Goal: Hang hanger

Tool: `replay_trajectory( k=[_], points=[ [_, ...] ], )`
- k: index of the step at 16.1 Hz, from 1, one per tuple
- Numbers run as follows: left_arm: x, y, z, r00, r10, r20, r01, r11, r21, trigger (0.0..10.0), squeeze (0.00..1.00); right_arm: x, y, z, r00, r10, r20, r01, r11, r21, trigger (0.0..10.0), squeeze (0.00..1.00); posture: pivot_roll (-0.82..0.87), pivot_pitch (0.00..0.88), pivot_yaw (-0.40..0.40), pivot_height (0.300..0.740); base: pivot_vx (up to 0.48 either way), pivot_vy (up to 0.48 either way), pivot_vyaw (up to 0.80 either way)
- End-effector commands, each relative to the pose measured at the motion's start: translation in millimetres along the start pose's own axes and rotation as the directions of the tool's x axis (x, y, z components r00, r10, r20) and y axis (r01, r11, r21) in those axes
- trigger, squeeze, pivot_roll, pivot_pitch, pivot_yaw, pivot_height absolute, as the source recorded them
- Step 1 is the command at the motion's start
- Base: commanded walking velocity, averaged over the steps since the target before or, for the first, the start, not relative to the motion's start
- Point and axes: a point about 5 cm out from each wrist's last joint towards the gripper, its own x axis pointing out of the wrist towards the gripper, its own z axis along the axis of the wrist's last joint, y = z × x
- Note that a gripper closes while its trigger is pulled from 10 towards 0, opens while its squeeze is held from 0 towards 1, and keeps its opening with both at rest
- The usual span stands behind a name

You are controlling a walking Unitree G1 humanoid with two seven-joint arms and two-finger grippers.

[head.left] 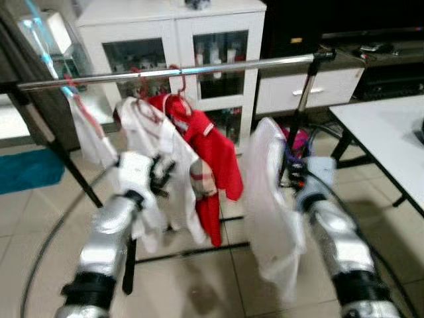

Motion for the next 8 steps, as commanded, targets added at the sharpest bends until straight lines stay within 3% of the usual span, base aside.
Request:
replay_trajectory(
  k=[1, 8],
  points=[
    [-2.5, 10.6, 5.4, 1.0, 0.027, 0.01, -0.028, 0.999, 0.029, 10.0, 0.0, 3.6, 7.7, 9.6, 0.999, 0.024, 0.042, -0.024, 1.0, -0.004, 10.0, 0.0, -0.04, 0.0, 0.043, 0.74, 0.352, 0.0, 0.0],
    [-1.3, 8.3, 6.9, 1.0, 0.021, 0.017, -0.021, 0.999, 0.031, 10.0, 0.0, 3.8, 4.4, 12.4, 0.999, 0.022, 0.048, -0.021, 0.999, -0.028, 10.0, 0.0, -0.04, 0.0, 0.042, 0.74, 0.348, 0.0, 0.0]
  ],
)
